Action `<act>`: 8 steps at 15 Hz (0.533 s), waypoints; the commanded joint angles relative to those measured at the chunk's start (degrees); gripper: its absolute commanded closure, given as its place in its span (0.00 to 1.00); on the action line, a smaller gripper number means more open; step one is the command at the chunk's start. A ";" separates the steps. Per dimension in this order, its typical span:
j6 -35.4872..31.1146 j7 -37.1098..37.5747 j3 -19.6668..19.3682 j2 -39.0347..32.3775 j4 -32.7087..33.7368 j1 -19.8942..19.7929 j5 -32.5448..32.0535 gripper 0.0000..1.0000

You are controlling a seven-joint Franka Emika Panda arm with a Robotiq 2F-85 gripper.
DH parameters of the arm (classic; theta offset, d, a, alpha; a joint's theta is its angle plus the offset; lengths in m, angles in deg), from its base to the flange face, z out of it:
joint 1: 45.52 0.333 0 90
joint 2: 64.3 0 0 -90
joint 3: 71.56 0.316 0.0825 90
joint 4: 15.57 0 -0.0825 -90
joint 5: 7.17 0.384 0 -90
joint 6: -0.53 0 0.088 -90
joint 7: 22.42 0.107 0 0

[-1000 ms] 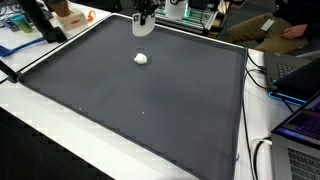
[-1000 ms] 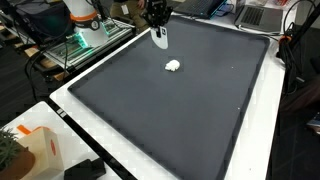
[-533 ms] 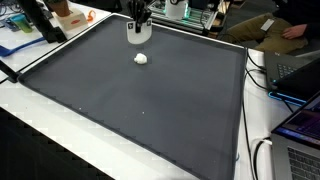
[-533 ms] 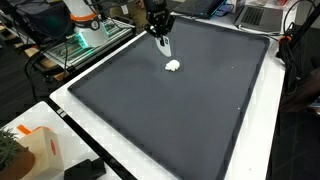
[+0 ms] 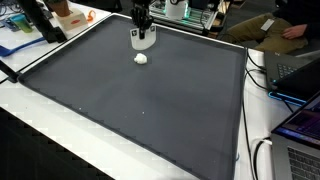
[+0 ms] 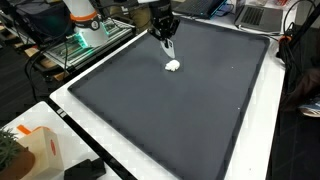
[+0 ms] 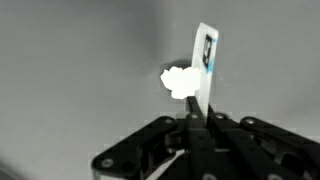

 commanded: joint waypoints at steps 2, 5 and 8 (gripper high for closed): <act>5.04 3.66 -0.74 -1.09 2.16 0.82 -0.63 0.99; 6.88 3.92 -0.79 -2.16 3.60 1.10 0.76 0.99; 7.25 8.29 -1.41 -4.17 5.25 1.05 -1.30 0.99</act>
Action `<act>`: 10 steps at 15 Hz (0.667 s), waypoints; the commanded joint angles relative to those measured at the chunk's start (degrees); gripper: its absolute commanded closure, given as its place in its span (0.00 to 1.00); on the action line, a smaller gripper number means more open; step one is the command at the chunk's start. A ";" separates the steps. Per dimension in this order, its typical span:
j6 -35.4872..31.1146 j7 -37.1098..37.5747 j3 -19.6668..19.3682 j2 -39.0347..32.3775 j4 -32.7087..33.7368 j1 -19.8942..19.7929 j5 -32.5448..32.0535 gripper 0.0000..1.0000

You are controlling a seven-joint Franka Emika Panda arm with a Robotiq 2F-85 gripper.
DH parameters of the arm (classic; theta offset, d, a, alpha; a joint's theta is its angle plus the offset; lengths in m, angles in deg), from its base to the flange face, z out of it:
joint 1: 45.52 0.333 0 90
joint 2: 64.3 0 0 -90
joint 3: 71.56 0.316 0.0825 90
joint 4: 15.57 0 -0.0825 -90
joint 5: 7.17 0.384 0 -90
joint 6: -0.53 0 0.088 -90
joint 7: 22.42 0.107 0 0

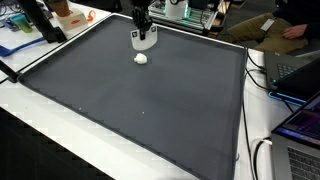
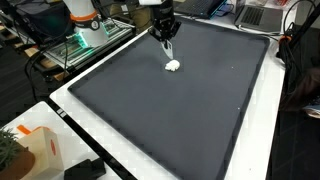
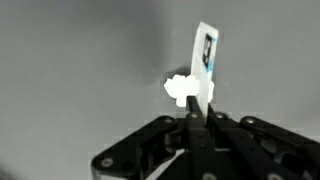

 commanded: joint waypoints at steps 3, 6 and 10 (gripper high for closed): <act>2.77 7.26 -2.31 -4.55 3.79 1.16 -2.15 0.99; 2.37 8.06 -3.13 -7.54 5.73 1.68 -1.29 0.99; 3.61 8.85 -4.03 -11.38 8.66 3.00 -1.12 0.99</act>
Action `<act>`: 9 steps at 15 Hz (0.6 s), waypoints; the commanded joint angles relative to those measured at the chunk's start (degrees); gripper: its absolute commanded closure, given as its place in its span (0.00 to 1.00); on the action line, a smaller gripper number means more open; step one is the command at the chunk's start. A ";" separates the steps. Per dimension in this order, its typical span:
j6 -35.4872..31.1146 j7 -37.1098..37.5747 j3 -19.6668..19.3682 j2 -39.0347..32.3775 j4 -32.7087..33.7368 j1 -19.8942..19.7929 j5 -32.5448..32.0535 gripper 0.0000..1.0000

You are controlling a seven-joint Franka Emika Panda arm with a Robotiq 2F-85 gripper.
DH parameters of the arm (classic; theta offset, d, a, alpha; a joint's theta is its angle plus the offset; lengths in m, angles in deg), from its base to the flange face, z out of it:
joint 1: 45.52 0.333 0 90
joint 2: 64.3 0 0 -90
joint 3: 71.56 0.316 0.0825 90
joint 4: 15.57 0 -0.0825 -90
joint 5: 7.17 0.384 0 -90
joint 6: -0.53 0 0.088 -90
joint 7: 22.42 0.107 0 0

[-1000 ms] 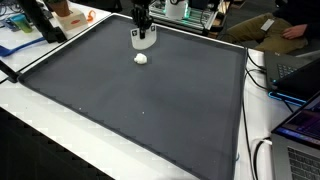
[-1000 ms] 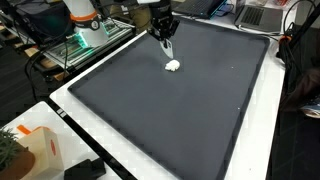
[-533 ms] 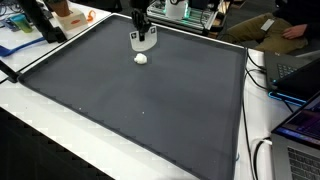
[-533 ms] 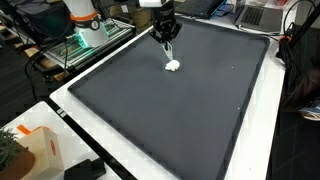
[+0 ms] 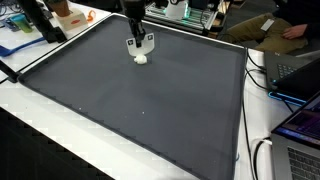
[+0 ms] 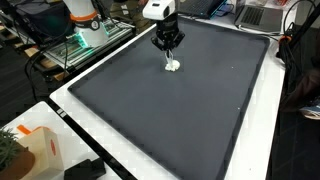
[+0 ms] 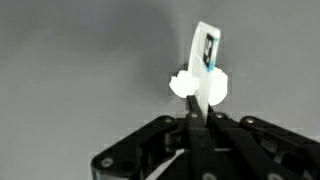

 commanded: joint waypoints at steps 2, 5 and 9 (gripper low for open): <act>4.41 1.23 -1.55 -5.00 4.19 2.17 0.02 0.99; 8.72 -0.79 -1.23 -6.87 6.37 2.48 1.18 0.99; 10.00 -0.52 -1.42 -9.76 8.42 3.24 0.64 0.99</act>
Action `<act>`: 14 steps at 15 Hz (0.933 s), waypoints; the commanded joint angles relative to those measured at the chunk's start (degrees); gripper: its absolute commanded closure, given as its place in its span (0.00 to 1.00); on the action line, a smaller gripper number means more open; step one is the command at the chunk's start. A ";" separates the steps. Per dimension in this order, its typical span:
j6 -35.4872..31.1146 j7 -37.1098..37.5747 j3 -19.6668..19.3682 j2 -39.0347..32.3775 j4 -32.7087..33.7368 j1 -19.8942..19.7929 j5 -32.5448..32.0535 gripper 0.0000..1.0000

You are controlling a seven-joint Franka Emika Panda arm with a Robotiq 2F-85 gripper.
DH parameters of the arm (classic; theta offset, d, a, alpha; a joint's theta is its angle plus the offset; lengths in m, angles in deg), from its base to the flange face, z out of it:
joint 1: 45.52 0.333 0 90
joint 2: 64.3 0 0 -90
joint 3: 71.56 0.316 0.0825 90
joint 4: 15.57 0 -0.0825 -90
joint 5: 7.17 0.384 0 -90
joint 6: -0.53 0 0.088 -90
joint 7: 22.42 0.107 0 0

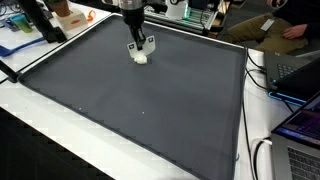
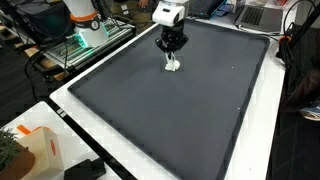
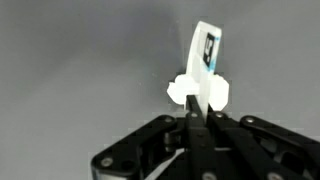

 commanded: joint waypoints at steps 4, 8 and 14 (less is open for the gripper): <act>1.38 0.36 -1.21 -6.27 1.46 2.01 0.41 0.99; -0.12 7.59 -4.34 -6.06 0.71 3.53 -5.39 0.99; 1.00 14.27 -5.11 -6.79 1.31 4.18 -8.86 0.99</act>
